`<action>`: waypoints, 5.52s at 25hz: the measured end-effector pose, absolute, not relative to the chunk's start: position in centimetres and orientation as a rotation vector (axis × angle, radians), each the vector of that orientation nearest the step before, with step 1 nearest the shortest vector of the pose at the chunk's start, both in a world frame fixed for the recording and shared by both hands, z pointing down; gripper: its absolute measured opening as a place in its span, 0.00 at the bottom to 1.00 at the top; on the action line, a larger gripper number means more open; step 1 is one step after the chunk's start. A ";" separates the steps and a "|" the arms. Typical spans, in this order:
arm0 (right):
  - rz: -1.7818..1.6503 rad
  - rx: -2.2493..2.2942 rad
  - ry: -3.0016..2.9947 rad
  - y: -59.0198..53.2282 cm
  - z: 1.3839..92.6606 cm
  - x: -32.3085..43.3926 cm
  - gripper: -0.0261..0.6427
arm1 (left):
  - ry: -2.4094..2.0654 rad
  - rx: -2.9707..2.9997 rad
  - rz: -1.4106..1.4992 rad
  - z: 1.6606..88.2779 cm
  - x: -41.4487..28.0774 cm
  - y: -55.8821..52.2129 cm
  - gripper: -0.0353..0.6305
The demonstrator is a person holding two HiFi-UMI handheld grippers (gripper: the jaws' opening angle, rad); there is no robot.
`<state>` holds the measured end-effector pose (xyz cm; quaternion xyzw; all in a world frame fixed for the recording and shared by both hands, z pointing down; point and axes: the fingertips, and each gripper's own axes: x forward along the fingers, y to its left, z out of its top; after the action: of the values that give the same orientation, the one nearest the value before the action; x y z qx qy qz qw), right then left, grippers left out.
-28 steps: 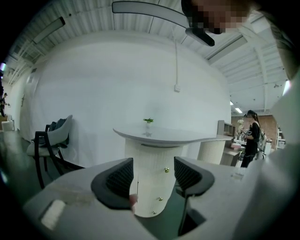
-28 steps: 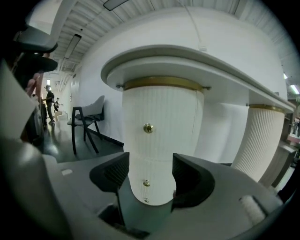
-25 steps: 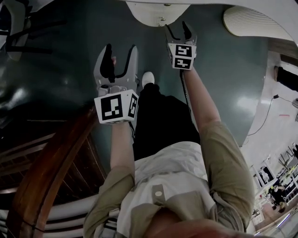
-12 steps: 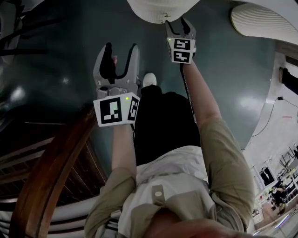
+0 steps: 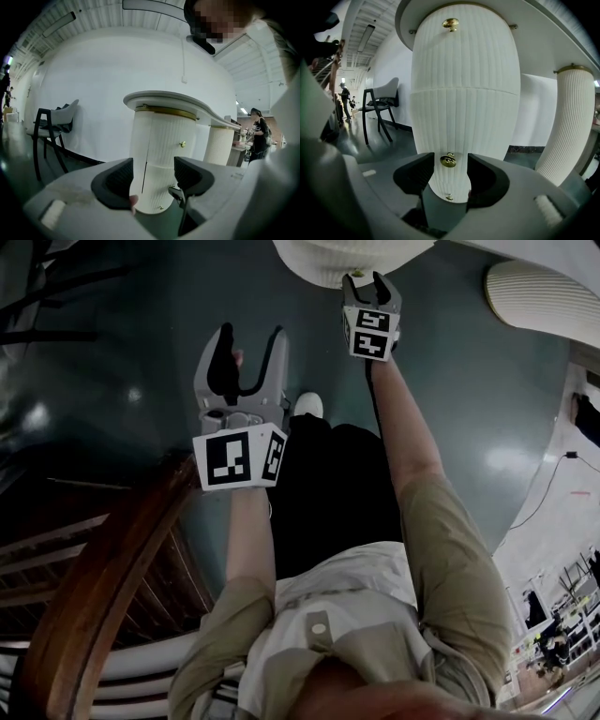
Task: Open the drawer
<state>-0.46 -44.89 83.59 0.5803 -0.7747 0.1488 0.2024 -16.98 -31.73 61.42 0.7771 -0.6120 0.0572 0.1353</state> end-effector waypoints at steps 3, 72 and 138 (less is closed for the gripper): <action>0.418 1.624 -2.170 -45.5 83.8 -0.9 0.36 | -1.782 2.258 0.165 61.7 -17.1 -32.1 0.48; 0.517 1.551 -2.248 -37.9 84.7 -0.5 0.19 | -1.658 2.339 0.294 62.0 -12.5 -29.5 0.48; 0.712 1.339 -2.114 -25.8 86.1 0.7 0.19 | -1.581 2.129 0.442 62.6 -10.5 -22.9 0.48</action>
<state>0.71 -25.79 86.07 0.4959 -0.7831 0.2639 0.2668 -10.50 -22.89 62.55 0.7716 -0.5732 0.1602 0.2248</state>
